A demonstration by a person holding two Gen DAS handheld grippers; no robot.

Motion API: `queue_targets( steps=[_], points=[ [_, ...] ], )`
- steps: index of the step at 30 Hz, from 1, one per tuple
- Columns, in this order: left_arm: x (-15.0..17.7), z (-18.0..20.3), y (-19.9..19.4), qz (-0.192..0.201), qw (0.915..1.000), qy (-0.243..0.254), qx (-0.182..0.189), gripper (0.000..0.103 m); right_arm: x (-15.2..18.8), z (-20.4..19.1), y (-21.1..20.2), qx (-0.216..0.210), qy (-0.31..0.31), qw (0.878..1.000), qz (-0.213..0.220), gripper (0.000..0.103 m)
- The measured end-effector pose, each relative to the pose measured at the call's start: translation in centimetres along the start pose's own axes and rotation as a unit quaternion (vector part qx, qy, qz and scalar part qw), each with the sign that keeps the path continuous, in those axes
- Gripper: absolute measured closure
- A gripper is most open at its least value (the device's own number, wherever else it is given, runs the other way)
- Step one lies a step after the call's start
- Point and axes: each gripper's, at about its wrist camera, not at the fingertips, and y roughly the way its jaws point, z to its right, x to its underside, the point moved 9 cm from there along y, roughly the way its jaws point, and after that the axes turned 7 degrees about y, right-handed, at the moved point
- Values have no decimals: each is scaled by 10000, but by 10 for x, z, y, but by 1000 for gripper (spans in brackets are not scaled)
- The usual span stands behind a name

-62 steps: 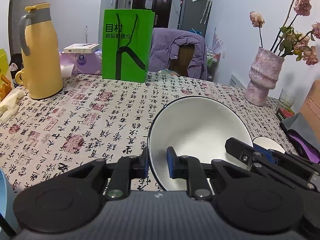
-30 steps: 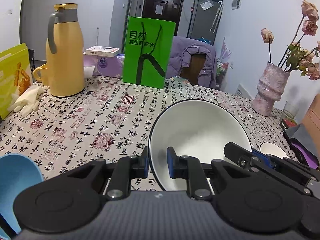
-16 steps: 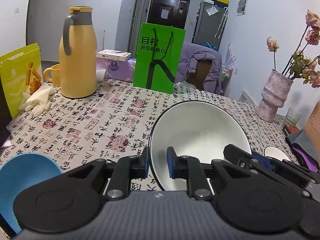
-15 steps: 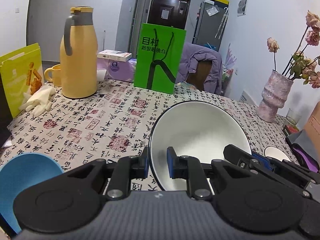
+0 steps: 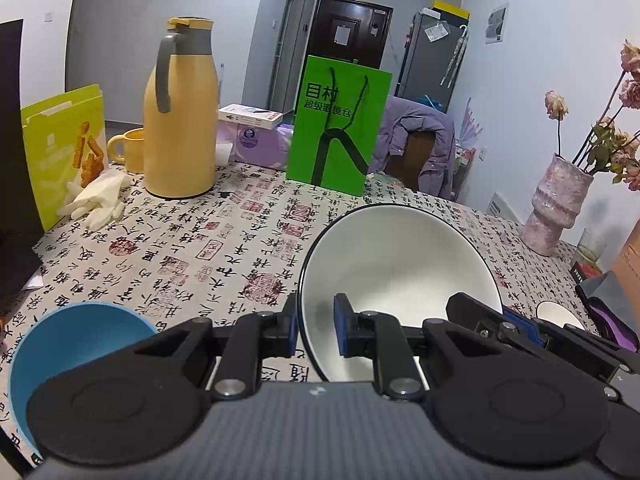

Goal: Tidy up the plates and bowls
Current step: 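Carry the held white bowl with both tools toward the blue bowl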

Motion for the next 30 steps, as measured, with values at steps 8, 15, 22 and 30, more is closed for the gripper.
queue_targets(
  steps=[8,15,22,30],
  points=[
    [1,-13,-6,35,10000,-79,-47,86,2,-14,0,-52,-64,10000,-18,93],
    [1,-27,-12,75,9998,-146,-96,86,4,-28,1,-119,-117,9999,-31,92],
    [3,-39,-18,95,9996,-222,-132,86,6,-40,1,-165,-167,9997,-63,92],
    [4,-55,-24,144,9993,-318,-154,86,9,-58,2,-212,-230,9995,-81,92]
  ],
)
